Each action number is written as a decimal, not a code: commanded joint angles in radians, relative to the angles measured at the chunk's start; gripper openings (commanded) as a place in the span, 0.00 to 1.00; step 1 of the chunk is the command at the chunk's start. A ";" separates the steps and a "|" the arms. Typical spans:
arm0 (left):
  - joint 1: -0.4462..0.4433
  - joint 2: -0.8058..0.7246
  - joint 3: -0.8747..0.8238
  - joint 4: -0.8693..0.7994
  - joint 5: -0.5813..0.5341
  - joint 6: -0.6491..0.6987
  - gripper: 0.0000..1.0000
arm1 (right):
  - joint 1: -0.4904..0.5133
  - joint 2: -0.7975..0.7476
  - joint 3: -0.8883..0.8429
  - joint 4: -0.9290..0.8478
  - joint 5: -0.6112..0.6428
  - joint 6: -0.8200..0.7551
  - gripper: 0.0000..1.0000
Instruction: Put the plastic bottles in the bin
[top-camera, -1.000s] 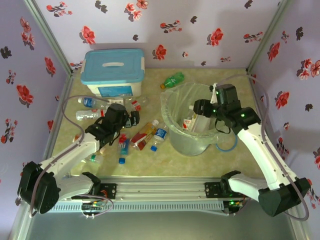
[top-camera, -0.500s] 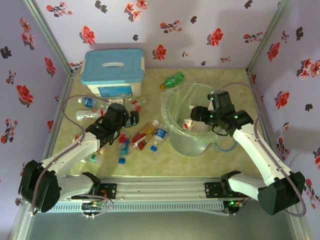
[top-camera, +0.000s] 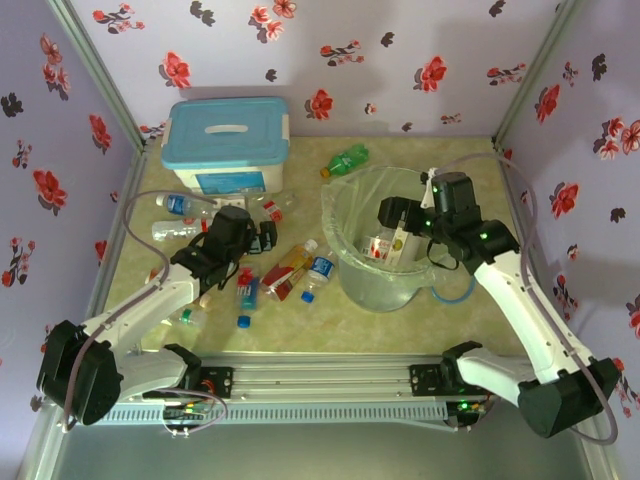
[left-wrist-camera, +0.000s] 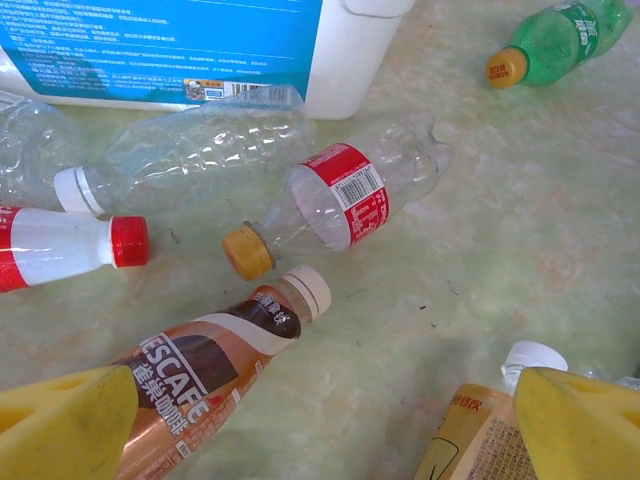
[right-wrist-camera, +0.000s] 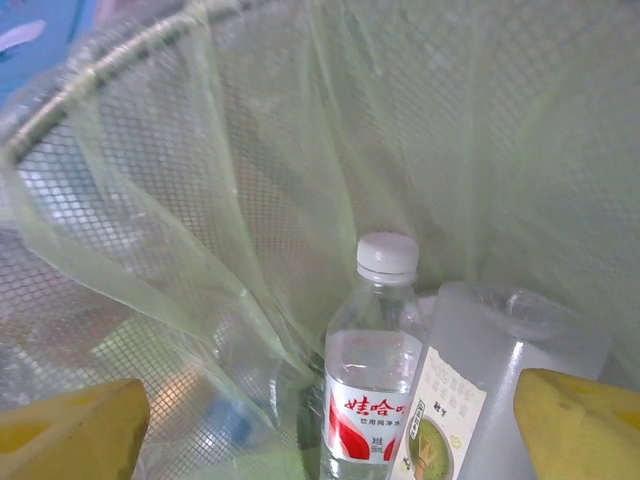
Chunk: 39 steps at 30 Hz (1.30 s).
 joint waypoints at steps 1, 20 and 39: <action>0.014 -0.011 0.005 -0.032 -0.026 -0.038 0.97 | -0.003 -0.043 0.018 0.082 -0.013 -0.020 0.94; -0.020 0.156 0.223 -0.349 0.511 0.194 0.89 | -0.004 -0.193 -0.036 0.170 0.123 -0.058 0.95; -0.066 0.315 0.208 -0.407 0.541 0.231 0.87 | -0.006 -0.194 -0.049 0.148 0.131 -0.047 0.95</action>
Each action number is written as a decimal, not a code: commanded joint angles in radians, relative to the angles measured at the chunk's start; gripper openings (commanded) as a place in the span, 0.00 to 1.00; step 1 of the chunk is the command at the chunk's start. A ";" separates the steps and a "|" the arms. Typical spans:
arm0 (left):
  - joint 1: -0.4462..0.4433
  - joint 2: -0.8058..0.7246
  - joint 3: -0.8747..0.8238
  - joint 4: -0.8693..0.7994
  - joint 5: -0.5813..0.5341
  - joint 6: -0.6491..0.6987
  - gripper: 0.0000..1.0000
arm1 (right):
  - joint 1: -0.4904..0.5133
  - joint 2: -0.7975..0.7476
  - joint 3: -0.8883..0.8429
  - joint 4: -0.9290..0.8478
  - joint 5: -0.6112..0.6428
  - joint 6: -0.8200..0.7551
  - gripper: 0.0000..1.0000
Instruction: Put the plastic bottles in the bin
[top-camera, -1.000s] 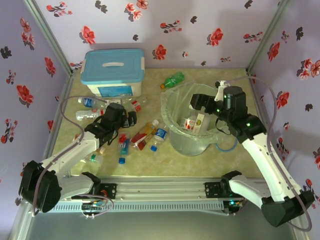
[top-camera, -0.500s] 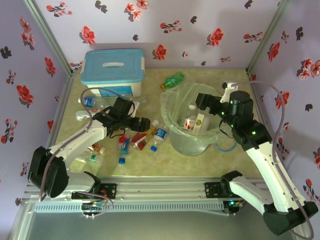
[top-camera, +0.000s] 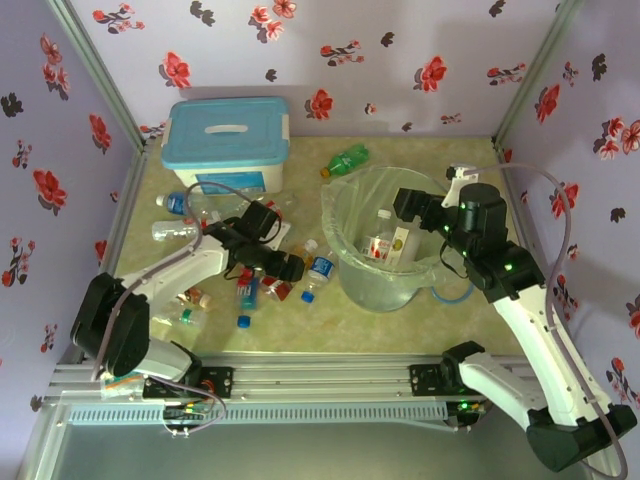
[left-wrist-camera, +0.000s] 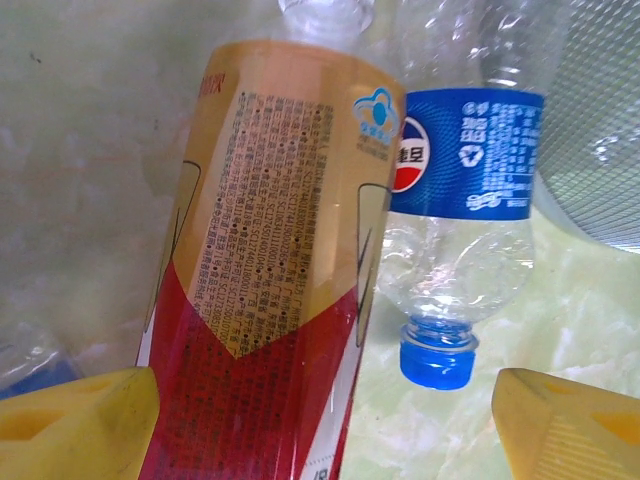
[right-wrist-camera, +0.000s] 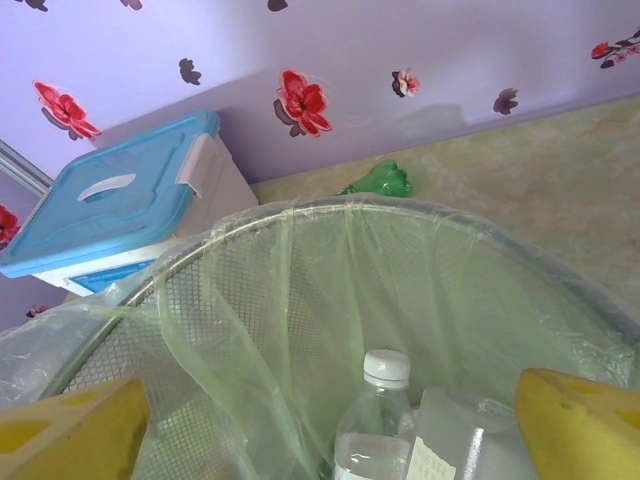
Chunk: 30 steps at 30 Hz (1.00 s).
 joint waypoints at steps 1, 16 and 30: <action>-0.009 0.029 0.004 -0.014 0.000 0.033 0.87 | -0.005 -0.009 -0.008 -0.003 0.019 -0.007 0.95; -0.014 0.137 0.069 0.001 -0.043 0.057 0.77 | -0.005 -0.051 -0.008 -0.042 0.068 -0.018 0.95; -0.028 0.143 0.076 -0.005 -0.048 0.037 0.76 | -0.006 -0.065 -0.018 -0.047 0.074 -0.022 0.95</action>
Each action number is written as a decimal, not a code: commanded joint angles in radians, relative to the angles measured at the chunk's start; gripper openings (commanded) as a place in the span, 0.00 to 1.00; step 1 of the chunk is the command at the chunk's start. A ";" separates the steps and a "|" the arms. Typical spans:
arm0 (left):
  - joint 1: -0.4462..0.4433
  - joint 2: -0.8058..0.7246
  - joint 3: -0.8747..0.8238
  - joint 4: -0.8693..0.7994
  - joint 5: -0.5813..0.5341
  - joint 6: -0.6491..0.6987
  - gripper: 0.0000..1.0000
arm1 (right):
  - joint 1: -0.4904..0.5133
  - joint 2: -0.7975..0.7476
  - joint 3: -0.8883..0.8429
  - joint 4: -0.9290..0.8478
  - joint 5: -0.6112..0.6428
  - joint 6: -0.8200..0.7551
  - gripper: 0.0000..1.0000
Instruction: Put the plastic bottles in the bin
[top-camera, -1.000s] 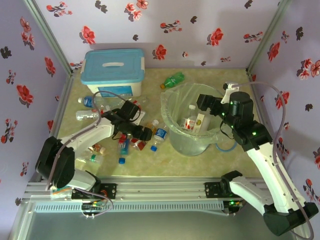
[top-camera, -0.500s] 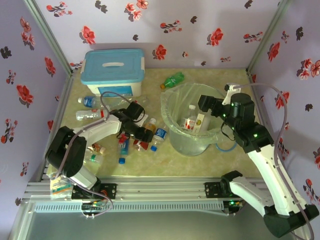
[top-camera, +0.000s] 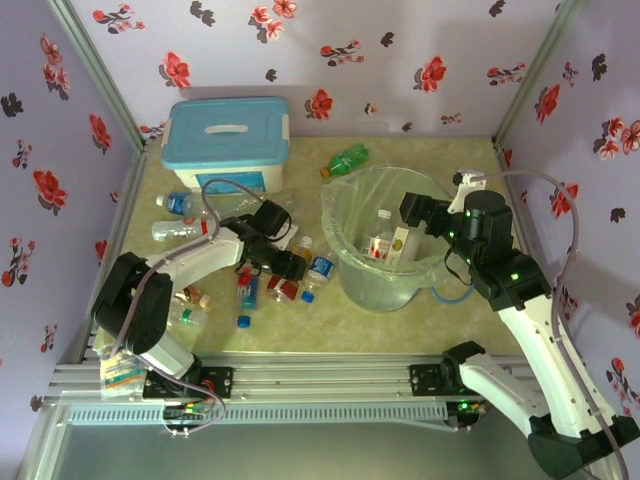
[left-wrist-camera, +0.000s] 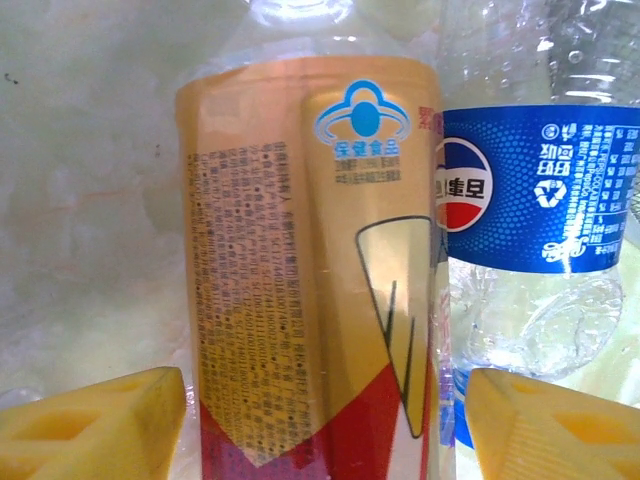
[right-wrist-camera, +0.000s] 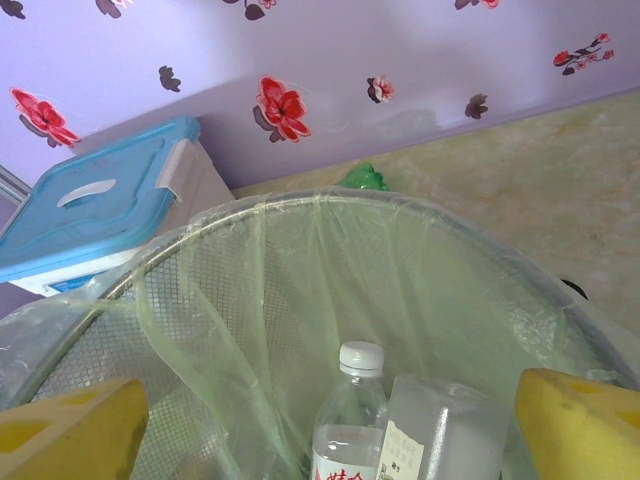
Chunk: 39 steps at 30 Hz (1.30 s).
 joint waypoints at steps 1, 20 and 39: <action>-0.018 0.025 0.023 -0.018 -0.007 0.000 0.77 | -0.005 -0.013 -0.005 -0.005 0.023 -0.021 0.95; -0.026 -0.035 0.045 -0.028 -0.082 -0.017 0.61 | -0.006 -0.023 0.015 -0.026 0.027 -0.027 0.95; -0.003 -0.391 -0.083 0.272 -0.339 -0.108 0.56 | 0.087 0.292 0.334 0.116 -0.262 0.020 0.94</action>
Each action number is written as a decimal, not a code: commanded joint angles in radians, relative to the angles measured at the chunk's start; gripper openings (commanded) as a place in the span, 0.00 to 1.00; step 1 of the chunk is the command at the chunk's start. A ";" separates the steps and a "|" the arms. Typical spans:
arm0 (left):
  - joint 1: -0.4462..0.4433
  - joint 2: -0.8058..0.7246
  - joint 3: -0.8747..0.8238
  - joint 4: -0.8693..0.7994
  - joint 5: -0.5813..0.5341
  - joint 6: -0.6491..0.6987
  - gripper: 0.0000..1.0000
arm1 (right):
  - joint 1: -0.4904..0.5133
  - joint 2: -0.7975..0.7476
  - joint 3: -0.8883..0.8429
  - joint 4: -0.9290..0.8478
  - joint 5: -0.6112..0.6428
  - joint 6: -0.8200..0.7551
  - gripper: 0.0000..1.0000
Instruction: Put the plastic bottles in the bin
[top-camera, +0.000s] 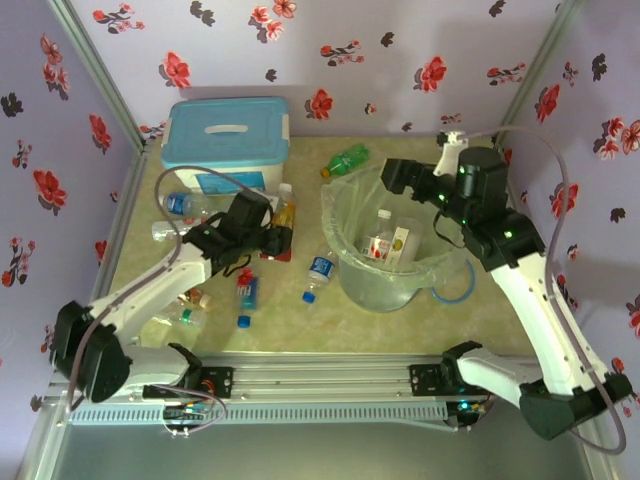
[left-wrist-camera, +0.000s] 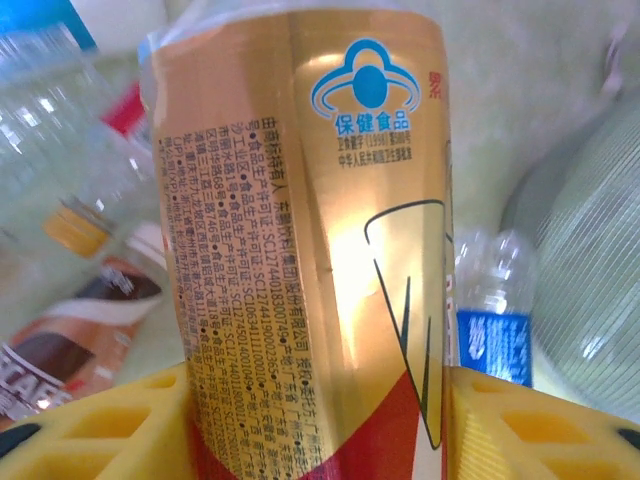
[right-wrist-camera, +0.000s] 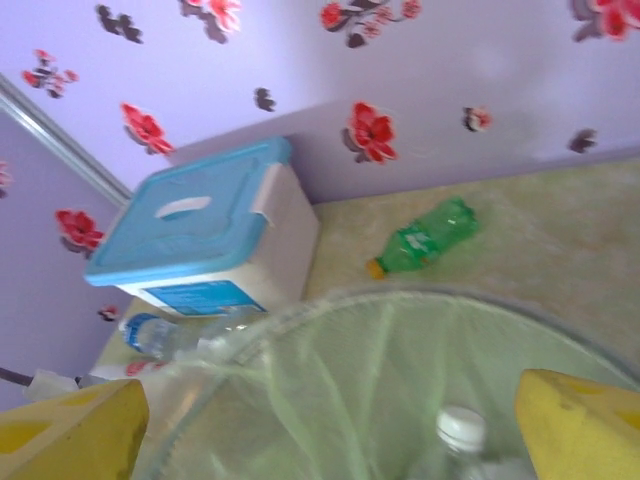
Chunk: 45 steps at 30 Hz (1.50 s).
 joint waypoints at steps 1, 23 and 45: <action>0.006 -0.091 -0.076 0.166 -0.056 -0.039 0.56 | 0.084 0.059 0.074 0.081 -0.065 0.011 0.94; -0.020 -0.271 -0.222 0.488 0.137 0.045 0.51 | 0.333 0.564 0.423 0.069 -0.150 -0.007 0.89; -0.027 -0.227 -0.204 0.493 0.124 0.074 0.52 | 0.339 0.688 0.472 0.107 -0.167 0.032 0.24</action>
